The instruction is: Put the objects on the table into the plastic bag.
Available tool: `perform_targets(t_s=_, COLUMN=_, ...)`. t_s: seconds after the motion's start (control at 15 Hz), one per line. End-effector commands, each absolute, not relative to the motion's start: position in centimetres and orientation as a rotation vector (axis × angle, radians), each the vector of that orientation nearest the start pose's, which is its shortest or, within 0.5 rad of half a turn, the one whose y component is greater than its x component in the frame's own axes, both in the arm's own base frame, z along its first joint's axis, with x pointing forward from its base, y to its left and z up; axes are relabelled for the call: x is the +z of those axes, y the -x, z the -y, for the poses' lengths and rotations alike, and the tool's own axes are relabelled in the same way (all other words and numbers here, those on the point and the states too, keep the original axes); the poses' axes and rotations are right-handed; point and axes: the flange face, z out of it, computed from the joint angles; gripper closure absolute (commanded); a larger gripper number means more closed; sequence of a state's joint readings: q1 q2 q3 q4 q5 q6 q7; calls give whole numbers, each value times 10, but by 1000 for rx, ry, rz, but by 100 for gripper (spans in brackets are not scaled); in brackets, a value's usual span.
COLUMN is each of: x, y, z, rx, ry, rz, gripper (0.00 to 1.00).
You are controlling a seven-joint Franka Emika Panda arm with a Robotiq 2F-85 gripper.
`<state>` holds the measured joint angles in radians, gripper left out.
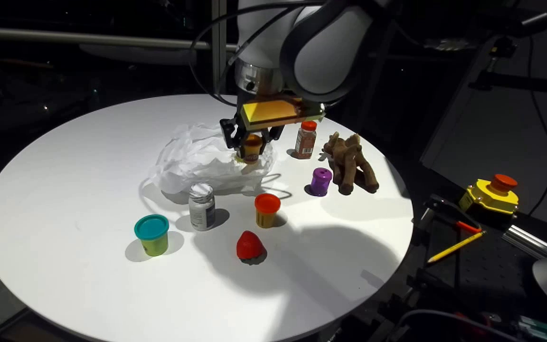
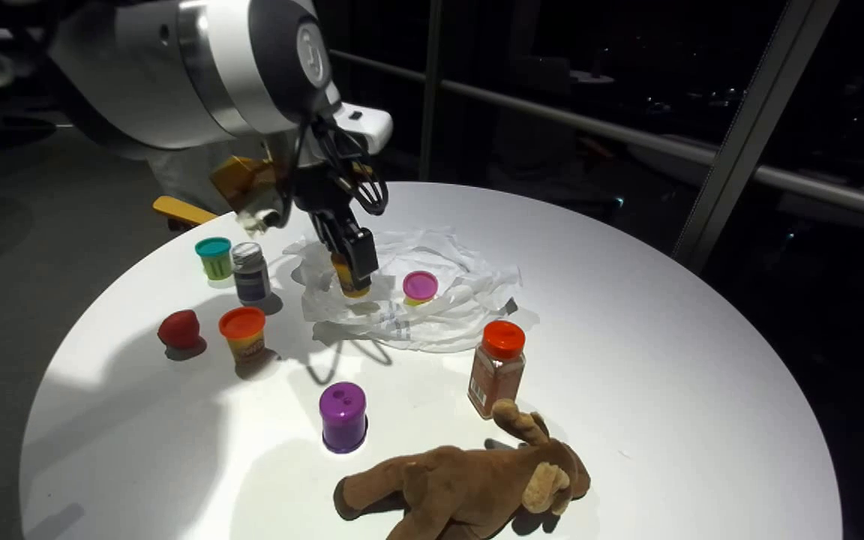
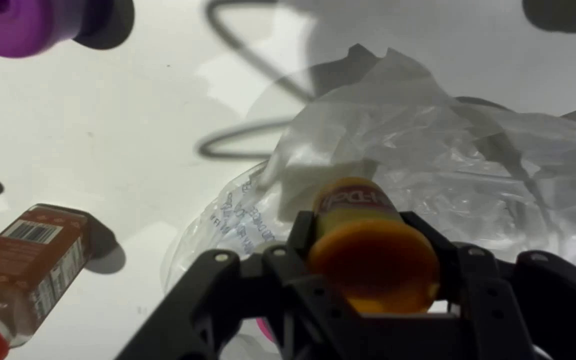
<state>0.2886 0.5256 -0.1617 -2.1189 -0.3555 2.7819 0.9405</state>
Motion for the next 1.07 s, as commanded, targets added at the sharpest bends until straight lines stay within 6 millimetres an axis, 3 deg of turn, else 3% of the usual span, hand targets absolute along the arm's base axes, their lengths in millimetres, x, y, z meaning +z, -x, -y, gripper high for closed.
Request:
perform_targets(t_s=0.0, x=144, y=-623, z=-71, rx=-325, ry=3071, rz=-860, gripper=78)
perform_targets(t_s=0.13, x=131, y=-637, z=-60, rx=-327, ry=3025, rz=-923, gripper=78)
perform_targets(t_s=0.4, x=129, y=-646, z=-59, rx=-296, ry=2986, rz=-940, gripper=77)
perform_targets(t_s=0.47, x=132, y=-643, z=-62, rx=-284, ry=3003, rz=-915, gripper=28)
perform_targets(t_s=0.53, x=136, y=-640, z=-65, rx=-278, ry=3006, rz=-891, gripper=27)
perform_targets(t_s=0.8, x=168, y=-618, z=-83, rx=-327, ry=3015, rz=-759, gripper=1)
perform_targets(t_s=1.0, x=203, y=-595, z=-101, rx=-366, ry=3036, rz=-704, gripper=0)
